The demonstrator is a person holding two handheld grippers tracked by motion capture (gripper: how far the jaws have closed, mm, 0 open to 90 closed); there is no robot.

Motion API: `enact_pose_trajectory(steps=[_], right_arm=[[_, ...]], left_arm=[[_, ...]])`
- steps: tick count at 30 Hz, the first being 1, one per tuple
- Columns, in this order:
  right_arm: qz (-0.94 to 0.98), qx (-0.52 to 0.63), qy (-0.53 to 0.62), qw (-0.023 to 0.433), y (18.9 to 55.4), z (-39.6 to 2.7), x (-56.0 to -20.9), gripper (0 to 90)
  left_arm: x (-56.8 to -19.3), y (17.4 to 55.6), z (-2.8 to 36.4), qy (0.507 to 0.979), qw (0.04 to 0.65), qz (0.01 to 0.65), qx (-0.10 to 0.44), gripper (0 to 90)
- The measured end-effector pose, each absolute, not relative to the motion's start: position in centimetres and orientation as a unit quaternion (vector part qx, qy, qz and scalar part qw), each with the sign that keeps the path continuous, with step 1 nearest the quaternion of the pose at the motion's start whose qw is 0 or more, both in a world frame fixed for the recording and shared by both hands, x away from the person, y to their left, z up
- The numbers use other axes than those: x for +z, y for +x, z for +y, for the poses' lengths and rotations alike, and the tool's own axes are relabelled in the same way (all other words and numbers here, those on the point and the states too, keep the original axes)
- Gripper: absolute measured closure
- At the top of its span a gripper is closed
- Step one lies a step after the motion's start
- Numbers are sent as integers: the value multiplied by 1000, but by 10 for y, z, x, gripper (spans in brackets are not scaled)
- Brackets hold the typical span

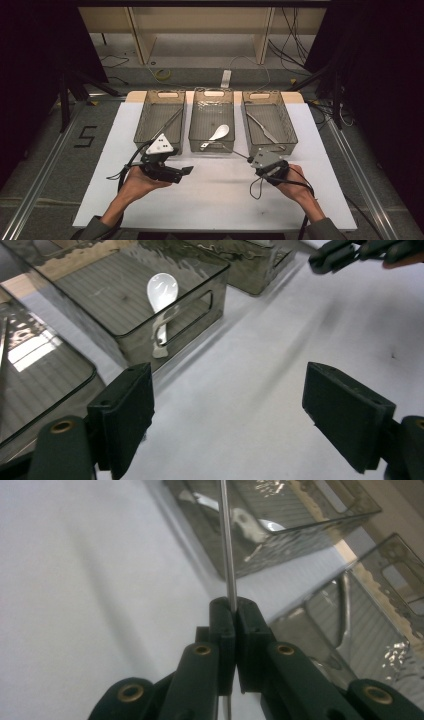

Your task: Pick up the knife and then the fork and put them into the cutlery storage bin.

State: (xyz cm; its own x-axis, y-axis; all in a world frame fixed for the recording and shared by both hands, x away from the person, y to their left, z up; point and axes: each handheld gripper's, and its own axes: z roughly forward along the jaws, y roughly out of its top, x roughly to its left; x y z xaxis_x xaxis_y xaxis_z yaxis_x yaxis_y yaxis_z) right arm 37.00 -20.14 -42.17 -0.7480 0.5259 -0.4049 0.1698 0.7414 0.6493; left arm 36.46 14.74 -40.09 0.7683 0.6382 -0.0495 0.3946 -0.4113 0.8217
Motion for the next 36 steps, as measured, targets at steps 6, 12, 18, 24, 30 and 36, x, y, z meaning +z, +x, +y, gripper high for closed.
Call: enact_pose_trajectory(steps=[6, 12, 18, 24, 30, 36], right_arm=[[864, 312, 262, 295, 387, -219, -403, 880], [842, 332, 311, 289, 410, -236, -388, 880], [830, 342, 338, 283, 432, -243, -380, 880], [815, 341, 371, 286, 458, -248, -375, 879], [809, 327, 395, 288, 486, -247, -374, 879], [807, 318, 414, 276, 504, -245, -378, 879]], left_arm=[[-411, 359, 165, 810, 461, 337, 135, 186], [-414, 355, 181, 789, 475, 362, 146, 181], [-415, 349, 188, 784, 476, 368, 152, 172], [-414, 343, 189, 782, 477, 366, 164, 171], [-415, 341, 189, 778, 477, 373, 167, 165], [-412, 336, 190, 770, 497, 368, 159, 162]])
